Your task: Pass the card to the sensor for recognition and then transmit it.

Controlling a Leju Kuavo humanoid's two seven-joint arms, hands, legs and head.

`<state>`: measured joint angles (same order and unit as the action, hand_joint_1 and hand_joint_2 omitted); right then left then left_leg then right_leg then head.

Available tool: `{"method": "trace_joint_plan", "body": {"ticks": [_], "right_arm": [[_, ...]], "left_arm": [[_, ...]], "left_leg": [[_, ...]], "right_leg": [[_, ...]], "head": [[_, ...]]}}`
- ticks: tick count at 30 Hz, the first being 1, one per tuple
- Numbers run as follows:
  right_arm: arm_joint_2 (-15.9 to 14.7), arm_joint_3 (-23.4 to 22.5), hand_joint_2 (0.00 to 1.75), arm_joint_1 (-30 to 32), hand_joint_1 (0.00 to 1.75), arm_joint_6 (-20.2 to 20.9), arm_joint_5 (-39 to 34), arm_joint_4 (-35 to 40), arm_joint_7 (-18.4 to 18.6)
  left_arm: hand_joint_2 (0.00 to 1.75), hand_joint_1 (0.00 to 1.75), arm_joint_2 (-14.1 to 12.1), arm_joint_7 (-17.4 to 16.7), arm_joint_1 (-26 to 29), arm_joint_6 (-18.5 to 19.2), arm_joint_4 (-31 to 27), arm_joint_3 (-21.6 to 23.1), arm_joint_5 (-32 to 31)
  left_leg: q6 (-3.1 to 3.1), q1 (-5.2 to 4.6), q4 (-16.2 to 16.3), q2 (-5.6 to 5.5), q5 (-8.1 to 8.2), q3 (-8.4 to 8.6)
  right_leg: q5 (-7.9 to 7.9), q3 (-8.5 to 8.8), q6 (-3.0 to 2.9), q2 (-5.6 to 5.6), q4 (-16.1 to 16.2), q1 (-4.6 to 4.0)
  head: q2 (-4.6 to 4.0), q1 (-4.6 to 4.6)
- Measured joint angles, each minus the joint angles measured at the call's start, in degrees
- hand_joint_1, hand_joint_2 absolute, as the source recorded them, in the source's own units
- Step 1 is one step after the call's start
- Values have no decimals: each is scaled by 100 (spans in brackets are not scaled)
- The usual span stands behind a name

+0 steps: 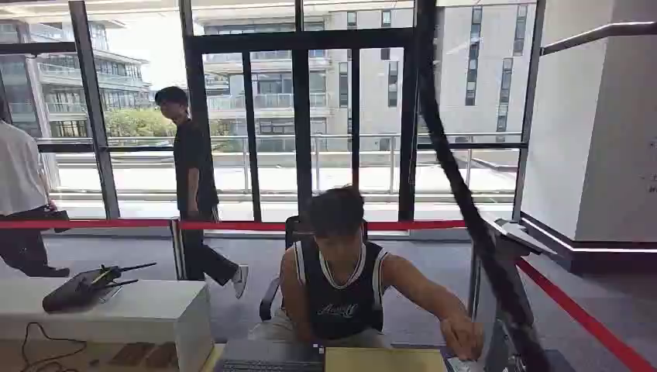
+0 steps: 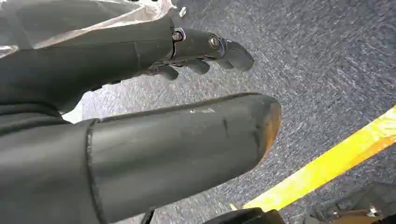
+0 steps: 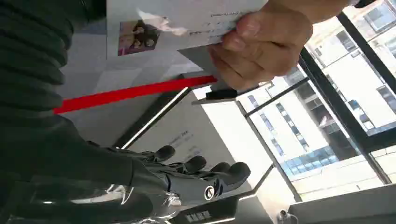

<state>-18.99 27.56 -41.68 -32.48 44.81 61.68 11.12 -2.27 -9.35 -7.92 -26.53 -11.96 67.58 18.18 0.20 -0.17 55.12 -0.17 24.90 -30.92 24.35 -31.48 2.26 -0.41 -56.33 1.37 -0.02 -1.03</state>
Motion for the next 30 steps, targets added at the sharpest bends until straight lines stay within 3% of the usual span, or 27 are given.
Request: {"method": "trace_joint_plan", "body": {"ticks": [10,11,13,30], "right_arm": [[90,361,175,-195,0,-30,31,-459,-59],[96,378,175,-201,141,-35,26,-486,-70],[109,437,175,-209,175,-50,-19,-549,-109],[186,630,175,-309,175,-52,-317,-931,-275]], "left_arm": [[0,0,-7,9,-20,4,0,94,-17],[0,0,-11,9,-19,-2,0,94,-17],[0,0,-15,7,-16,-7,0,98,-17],[0,0,-26,7,-7,-28,0,166,-6]], "left_leg": [[0,0,1,1,0,1],[0,0,1,1,0,1],[0,0,0,0,0,0],[0,0,1,1,0,1]], "right_leg": [[0,0,0,0,0,-1],[0,0,0,0,0,-1],[0,0,0,0,0,-1],[0,-2,0,0,2,-2]], "head": [[0,-2],[0,-2],[0,-2],[0,-4]]}}
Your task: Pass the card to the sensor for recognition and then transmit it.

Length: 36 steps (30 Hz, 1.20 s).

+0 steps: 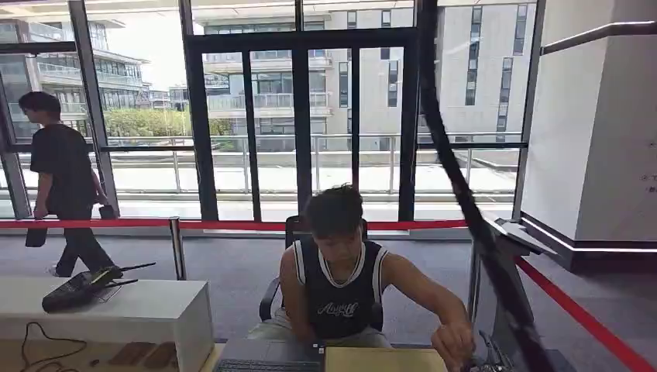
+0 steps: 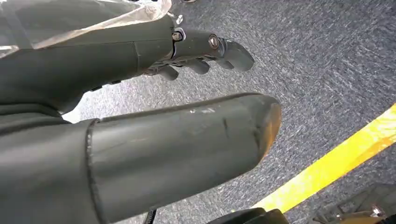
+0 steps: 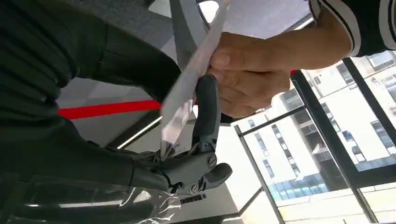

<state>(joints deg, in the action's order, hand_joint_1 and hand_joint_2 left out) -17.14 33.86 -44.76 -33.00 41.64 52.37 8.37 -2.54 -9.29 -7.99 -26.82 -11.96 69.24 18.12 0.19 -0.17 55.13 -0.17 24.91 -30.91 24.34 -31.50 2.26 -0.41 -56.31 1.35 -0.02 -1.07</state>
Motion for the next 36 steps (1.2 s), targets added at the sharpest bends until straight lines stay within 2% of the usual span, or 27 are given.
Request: {"method": "trace_joint_plan", "body": {"ticks": [11,22,28,36], "right_arm": [[44,90,175,-26,175,11,-74,-166,-50],[31,153,175,137,175,315,-341,-354,-11],[26,170,175,299,175,297,-619,-673,-210],[26,197,175,405,175,293,-767,-1062,-273]], "left_arm": [[0,0,-4,-4,3,-33,0,24,22],[0,0,-24,-31,28,-39,2,24,109],[0,0,-52,-42,35,-46,2,24,186],[0,0,-61,-37,55,-94,2,24,210]], "left_leg": [[0,1,0,1,0,4],[0,2,0,1,0,6],[0,2,0,1,0,5],[0,2,0,1,0,3]], "right_leg": [[-2,0,-2,1,0,-2],[-2,0,-3,2,2,-2],[-2,0,-3,2,2,-3],[-2,-1,-3,2,3,-2]], "head": [[0,0],[0,0],[0,0],[0,0]]}}
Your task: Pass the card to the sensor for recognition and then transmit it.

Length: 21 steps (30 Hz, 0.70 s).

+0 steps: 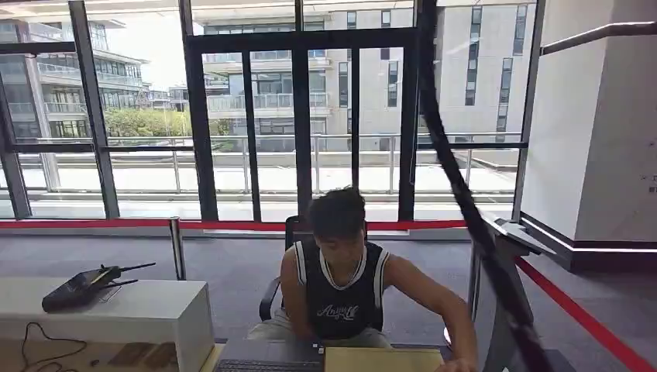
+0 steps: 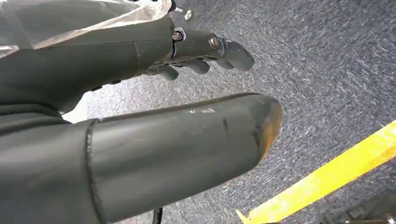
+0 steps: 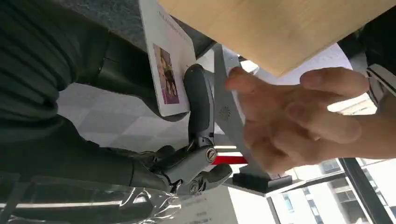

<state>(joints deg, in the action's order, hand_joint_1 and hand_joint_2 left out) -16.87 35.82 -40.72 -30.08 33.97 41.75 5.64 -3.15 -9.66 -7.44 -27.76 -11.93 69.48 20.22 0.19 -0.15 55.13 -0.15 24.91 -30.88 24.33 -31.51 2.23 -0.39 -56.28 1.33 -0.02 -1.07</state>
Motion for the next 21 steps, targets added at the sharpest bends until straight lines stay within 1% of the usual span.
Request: {"method": "trace_joint_plan", "body": {"ticks": [11,21], "right_arm": [[22,4,175,40,175,-15,-107,-380,-153],[77,66,175,72,175,144,-85,-680,-116]], "left_arm": [[0,0,0,0,6,-31,0,0,24],[0,0,0,9,7,-59,0,0,35]], "left_leg": [[0,0,0,0,0,-1],[0,0,0,0,0,-1]], "right_leg": [[0,0,0,0,0,0],[0,0,0,0,1,0]], "head": [[0,0],[0,0]]}}
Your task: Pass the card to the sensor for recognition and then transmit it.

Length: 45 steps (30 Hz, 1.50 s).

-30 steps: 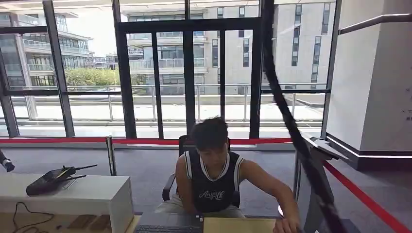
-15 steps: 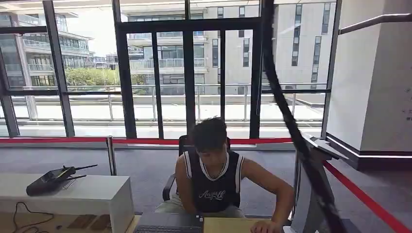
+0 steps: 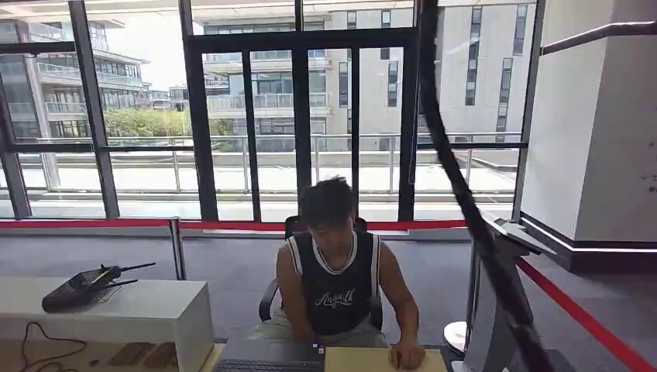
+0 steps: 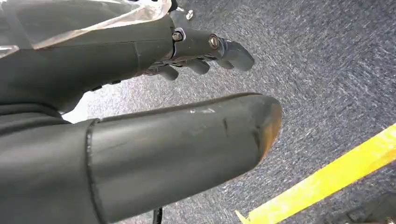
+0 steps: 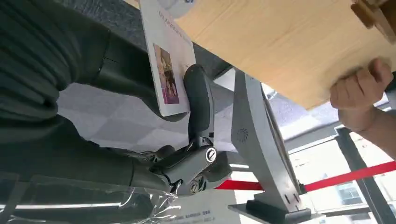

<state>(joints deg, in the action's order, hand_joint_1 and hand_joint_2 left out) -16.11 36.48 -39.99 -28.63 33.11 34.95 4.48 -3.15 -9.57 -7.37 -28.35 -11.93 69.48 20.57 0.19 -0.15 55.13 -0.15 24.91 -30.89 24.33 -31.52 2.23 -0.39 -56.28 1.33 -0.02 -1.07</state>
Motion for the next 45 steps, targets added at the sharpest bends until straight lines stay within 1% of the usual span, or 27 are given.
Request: {"method": "trace_joint_plan", "body": {"ticks": [11,28,39,42,45], "right_arm": [[100,52,175,267,175,63,-122,-264,11],[291,101,175,317,175,35,-289,-619,-164],[378,107,175,305,175,-164,-317,-717,-339],[389,111,175,209,175,-293,-282,-706,-359],[389,111,175,44,175,-319,-240,-638,-341]], "left_arm": [[0,0,0,-68,1,2,0,-4,63],[0,0,11,-133,3,-35,0,-13,103],[0,0,11,-146,9,-66,0,-13,103],[0,0,11,-114,11,-66,0,-13,101],[0,0,11,-90,10,-68,0,-13,83]], "left_leg": [[0,0,0,0,0,0],[0,1,0,1,0,11],[0,1,0,1,0,10],[0,1,0,1,-1,8],[0,1,0,2,-1,9]], "right_leg": [[0,0,0,0,0,0],[0,12,0,0,3,0],[-2,13,-2,0,1,-1],[-3,11,-2,0,0,-1],[-3,10,-2,0,1,-1]], "head": [[0,-2],[0,0],[0,0],[0,0],[0,0]]}}
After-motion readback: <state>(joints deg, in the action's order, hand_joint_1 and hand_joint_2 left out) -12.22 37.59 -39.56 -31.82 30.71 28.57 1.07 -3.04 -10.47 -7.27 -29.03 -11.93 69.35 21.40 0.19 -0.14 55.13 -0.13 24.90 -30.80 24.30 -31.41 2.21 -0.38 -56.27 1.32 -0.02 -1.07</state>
